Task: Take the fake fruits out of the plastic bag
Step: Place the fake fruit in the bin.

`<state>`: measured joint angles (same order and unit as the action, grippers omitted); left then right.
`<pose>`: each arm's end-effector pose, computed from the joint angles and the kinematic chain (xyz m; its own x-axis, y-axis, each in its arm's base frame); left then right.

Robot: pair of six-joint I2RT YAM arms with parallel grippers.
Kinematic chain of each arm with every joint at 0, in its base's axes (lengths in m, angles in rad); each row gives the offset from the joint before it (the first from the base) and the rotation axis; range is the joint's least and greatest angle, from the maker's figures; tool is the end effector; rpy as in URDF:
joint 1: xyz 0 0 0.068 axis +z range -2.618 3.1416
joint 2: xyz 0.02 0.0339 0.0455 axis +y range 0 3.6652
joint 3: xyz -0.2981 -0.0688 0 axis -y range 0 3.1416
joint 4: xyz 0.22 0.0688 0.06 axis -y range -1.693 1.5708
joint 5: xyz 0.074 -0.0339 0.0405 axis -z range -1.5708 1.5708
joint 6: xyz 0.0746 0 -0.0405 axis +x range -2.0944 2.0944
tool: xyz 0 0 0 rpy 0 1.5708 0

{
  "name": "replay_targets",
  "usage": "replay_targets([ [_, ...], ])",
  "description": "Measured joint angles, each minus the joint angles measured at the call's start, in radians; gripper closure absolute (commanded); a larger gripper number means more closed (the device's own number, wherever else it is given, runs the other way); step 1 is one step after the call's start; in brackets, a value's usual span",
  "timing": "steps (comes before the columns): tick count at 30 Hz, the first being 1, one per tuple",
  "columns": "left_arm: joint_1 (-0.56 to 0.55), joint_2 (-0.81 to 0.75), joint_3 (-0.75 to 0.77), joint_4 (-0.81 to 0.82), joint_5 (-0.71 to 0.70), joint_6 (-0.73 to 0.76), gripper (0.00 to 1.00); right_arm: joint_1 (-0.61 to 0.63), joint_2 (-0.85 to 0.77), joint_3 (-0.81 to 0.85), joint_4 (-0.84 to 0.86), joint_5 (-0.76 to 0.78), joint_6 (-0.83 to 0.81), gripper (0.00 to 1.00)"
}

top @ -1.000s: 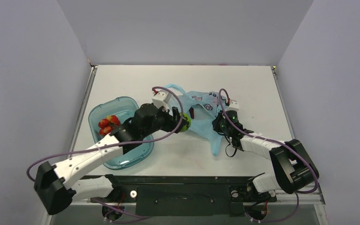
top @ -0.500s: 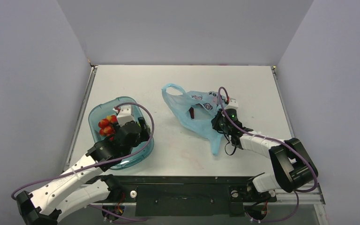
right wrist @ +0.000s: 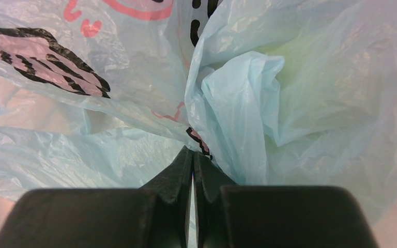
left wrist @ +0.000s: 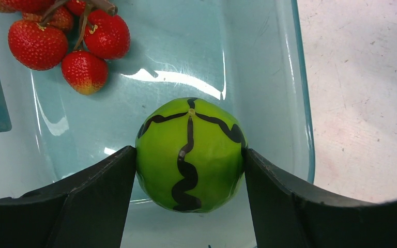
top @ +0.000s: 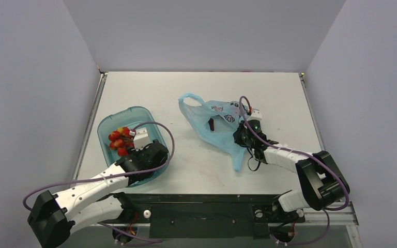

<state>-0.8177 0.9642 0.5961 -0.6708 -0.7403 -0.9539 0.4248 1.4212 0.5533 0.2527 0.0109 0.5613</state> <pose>0.1341 -0.0695 0.2240 -0.5895 -0.2517 -0.7676 -0.3045 0.9494 -0.0774 0.2599 0.1167 0.1934 -0.6602 0.2855 -0.6947 -0.0621 0.9010 0.4294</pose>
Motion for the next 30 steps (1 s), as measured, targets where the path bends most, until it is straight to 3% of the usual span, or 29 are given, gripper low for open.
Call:
replay_targets([
  [6,0.0,0.01,-0.027,0.027,0.0,-0.027,0.14,0.0,0.0,0.0,-0.001,0.0,0.0,1.0],
  [10,0.0,0.016,-0.027,0.026,0.0,-0.042,0.03,0.0,0.0,0.0,-0.001,0.0,0.0,1.0],
  [21,0.002,-0.121,0.086,0.01,0.053,0.039,0.03,0.0,0.0,0.0,-0.001,-0.005,0.0,1.0],
  [26,-0.001,-0.176,0.102,0.219,0.241,0.15,0.04,0.001,-0.004,0.0,0.0,-0.026,0.0,1.0],
  [30,-0.057,-0.037,0.113,0.42,0.35,0.215,0.06,0.002,-0.006,0.0,0.001,-0.038,0.0,1.0],
])
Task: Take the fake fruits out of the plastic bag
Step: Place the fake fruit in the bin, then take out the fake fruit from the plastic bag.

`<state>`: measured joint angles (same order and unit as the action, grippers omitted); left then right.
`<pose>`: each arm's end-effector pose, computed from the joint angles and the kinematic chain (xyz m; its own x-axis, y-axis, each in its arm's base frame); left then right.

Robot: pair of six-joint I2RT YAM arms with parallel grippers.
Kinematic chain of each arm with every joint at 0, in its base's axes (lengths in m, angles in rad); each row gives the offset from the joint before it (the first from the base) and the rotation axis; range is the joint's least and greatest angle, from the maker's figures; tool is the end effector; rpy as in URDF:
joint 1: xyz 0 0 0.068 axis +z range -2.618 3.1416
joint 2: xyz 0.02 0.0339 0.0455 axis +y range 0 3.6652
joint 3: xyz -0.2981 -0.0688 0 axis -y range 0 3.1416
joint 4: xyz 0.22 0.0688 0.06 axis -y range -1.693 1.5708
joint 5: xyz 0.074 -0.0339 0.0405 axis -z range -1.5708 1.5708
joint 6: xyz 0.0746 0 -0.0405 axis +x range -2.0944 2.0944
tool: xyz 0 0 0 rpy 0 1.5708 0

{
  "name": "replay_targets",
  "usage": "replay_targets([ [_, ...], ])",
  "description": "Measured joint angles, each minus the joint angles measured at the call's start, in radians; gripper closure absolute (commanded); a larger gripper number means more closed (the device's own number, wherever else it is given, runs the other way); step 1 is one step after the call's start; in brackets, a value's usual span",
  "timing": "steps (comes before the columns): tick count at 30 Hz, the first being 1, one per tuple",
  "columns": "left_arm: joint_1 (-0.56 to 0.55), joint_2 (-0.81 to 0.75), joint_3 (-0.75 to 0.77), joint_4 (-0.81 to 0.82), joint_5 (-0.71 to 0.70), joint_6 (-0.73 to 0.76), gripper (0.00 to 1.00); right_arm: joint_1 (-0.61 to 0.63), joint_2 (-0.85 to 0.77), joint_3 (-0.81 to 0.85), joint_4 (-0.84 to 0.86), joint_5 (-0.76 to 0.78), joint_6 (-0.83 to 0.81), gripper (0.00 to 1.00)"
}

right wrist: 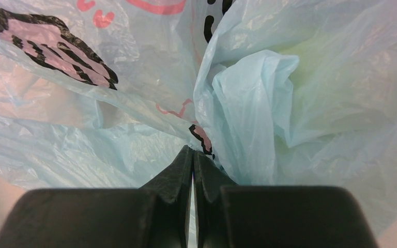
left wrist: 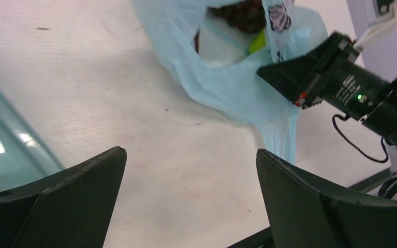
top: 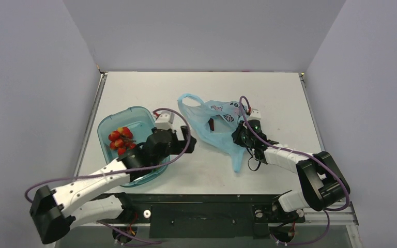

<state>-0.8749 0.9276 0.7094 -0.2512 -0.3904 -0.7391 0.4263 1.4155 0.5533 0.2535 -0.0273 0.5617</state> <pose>0.1478 -0.1326 0.2983 -0.5459 -0.3182 -0.7751 0.1684 0.8645 -0.4735 0.2582 0.1195 0.1951 -0.6717 0.2797 -0.6860 -0.0898 0.8884 0.4502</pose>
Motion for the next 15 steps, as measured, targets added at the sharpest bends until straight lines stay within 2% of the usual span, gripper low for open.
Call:
replay_targets([
  [4,-0.064,0.275,0.119,0.117,0.061,0.076,0.13,0.001,0.0,0.0,0.0,-0.007,0.0,1.0],
  [9,-0.089,0.572,0.32,0.235,0.103,0.164,0.22,0.0,-0.007,0.0,-0.001,-0.005,0.0,1.0],
  [15,-0.085,0.861,0.578,0.24,0.06,0.243,0.32,0.0,-0.014,0.0,0.0,-0.004,0.0,1.0],
])
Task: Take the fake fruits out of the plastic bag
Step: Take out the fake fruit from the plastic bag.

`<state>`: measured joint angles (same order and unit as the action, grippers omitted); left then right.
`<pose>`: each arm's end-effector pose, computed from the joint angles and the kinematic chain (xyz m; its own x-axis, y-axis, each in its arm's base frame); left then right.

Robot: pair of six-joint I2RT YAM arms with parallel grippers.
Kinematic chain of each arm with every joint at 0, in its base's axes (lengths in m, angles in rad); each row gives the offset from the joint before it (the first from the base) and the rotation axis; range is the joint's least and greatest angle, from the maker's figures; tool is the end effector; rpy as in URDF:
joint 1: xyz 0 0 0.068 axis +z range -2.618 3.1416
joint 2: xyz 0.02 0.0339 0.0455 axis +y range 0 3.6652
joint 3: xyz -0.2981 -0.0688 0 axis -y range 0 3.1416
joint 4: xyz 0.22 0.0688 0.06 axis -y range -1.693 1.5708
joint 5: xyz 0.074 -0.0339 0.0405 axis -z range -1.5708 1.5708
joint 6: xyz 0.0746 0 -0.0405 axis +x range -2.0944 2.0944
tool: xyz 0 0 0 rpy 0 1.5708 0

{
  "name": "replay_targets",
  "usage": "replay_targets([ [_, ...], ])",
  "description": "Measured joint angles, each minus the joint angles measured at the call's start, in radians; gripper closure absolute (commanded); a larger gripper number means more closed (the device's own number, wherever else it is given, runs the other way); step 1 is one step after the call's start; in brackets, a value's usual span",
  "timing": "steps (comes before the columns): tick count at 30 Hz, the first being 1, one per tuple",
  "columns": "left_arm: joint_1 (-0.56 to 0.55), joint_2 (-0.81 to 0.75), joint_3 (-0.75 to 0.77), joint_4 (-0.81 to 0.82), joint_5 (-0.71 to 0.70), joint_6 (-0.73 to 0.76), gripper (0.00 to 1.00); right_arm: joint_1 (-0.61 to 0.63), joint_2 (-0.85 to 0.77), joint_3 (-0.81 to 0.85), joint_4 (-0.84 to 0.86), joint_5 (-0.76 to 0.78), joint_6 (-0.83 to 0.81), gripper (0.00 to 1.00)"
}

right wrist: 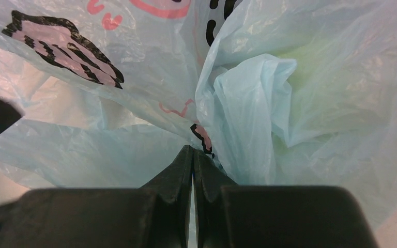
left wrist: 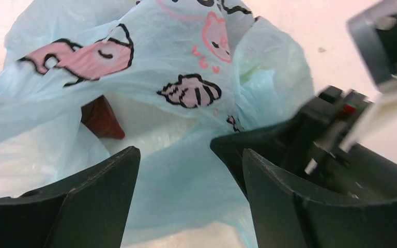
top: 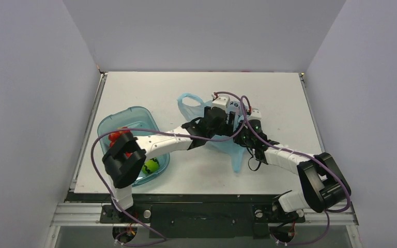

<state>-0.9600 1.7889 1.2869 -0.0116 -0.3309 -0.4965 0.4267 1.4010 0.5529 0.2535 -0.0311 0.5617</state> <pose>0.2677 -0.3401 0.2803 -0.5395 -0.0149 -0.8419 0.4043 0.8725 -0.2745 0.2569 0.1193 0.1988 -0.6644 0.2827 -0.6918 -0.0983 0.8846 0.4560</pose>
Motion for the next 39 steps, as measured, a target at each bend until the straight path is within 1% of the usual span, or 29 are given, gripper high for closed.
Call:
replay_targets([
  [1,0.002,0.037,0.033,-0.007,-0.01,0.009,0.34,0.0,0.0,0.0,0.0,0.001,0.0,1.0],
  [2,0.004,0.066,0.054,-0.011,-0.016,0.016,0.4,-0.001,0.0,0.0,0.0,0.001,0.001,1.0],
  [6,0.021,0.169,0.128,-0.05,-0.04,0.039,0.51,-0.007,0.0,0.0,0.0,0.004,0.006,1.0],
  [8,0.034,0.2,0.148,-0.06,-0.05,0.041,0.55,-0.015,0.0,0.0,-0.001,0.005,0.011,1.0],
  [10,0.047,0.219,0.156,-0.065,-0.058,0.041,0.57,-0.022,0.002,0.0,0.0,0.006,0.017,1.0],
  [14,0.068,0.245,0.171,-0.08,-0.073,0.042,0.54,-0.022,0.02,0.0,0.0,0.004,0.027,1.0],
  [19,0.077,0.298,0.252,-0.129,-0.119,0.066,0.48,-0.022,0.036,0.0,-0.001,0.0,0.029,1.0],
  [21,0.079,0.312,0.274,-0.14,-0.138,0.081,0.47,-0.022,0.036,0.0,0.0,-0.002,0.03,1.0],
  [26,0.091,0.334,0.282,-0.153,-0.153,0.101,0.44,-0.022,0.036,0.0,0.0,-0.003,0.03,1.0],
  [34,0.118,0.37,0.309,-0.14,-0.171,0.129,0.43,-0.022,0.037,0.0,0.0,-0.004,0.03,1.0],
  [39,0.13,0.394,0.324,-0.109,-0.179,0.144,0.38,-0.022,0.037,0.0,0.0,-0.004,0.03,1.0],
])
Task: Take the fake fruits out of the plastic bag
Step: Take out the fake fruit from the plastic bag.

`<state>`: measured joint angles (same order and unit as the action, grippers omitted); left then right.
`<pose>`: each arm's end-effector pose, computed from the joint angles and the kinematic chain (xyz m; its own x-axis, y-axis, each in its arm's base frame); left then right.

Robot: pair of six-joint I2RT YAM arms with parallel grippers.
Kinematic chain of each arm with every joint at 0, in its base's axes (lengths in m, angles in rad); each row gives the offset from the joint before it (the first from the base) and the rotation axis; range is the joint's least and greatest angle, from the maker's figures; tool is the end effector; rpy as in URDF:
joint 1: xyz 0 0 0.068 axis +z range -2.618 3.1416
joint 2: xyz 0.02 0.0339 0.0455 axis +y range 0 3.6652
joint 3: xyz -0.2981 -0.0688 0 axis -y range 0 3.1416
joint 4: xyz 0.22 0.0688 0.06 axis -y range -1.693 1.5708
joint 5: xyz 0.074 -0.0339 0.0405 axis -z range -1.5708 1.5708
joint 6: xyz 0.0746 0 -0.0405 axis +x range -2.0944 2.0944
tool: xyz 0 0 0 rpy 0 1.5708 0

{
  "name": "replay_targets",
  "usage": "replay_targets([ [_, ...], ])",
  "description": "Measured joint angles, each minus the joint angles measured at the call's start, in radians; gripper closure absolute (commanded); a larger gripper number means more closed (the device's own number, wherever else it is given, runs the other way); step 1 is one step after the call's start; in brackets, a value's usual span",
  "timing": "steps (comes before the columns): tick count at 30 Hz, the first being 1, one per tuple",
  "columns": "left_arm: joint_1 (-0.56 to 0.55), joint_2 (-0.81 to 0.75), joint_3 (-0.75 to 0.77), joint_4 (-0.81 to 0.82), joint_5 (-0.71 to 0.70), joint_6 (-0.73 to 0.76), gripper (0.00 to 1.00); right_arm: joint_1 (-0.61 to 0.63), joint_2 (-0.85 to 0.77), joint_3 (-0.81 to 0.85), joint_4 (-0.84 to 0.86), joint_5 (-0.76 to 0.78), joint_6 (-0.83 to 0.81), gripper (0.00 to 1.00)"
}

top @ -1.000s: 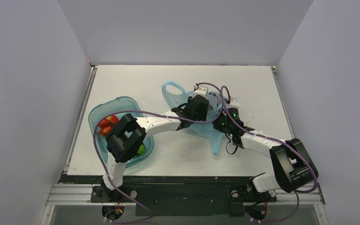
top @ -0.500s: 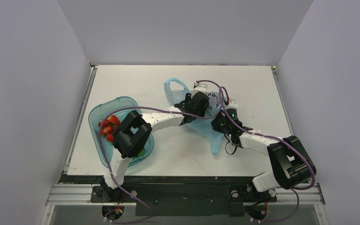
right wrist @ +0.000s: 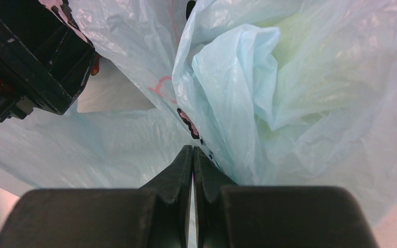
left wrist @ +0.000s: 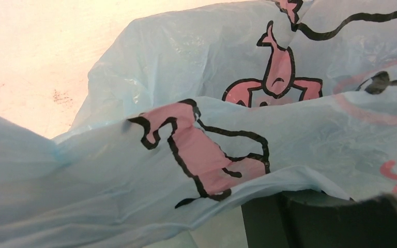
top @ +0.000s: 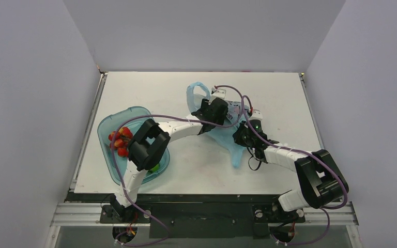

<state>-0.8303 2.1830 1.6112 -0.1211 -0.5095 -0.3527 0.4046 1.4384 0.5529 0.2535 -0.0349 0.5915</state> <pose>0.3749 -0.3562 0.2000 -0.5396 0.1433 -0.8297 0.2183 0.9755 0.0266 0.2621 0.1151 0.1889 -0.6846 0.3130 -0.6583 -0.0452 0.8831 0.4670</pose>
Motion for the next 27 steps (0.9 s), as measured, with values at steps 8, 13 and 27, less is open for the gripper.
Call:
replay_targets([
  [8,0.008,0.034,0.014,-0.011,-0.011,0.019,0.35,0.0,0.008,0.0,0.0,-0.002,0.0,1.0],
  [13,0.014,0.069,0.014,-0.032,-0.01,0.026,0.4,0.0,0.016,0.001,0.0,-0.008,0.0,1.0],
  [27,0.015,-0.022,-0.087,0.009,0.106,0.04,0.62,0.0,0.016,0.001,0.0,-0.014,0.0,1.0],
])
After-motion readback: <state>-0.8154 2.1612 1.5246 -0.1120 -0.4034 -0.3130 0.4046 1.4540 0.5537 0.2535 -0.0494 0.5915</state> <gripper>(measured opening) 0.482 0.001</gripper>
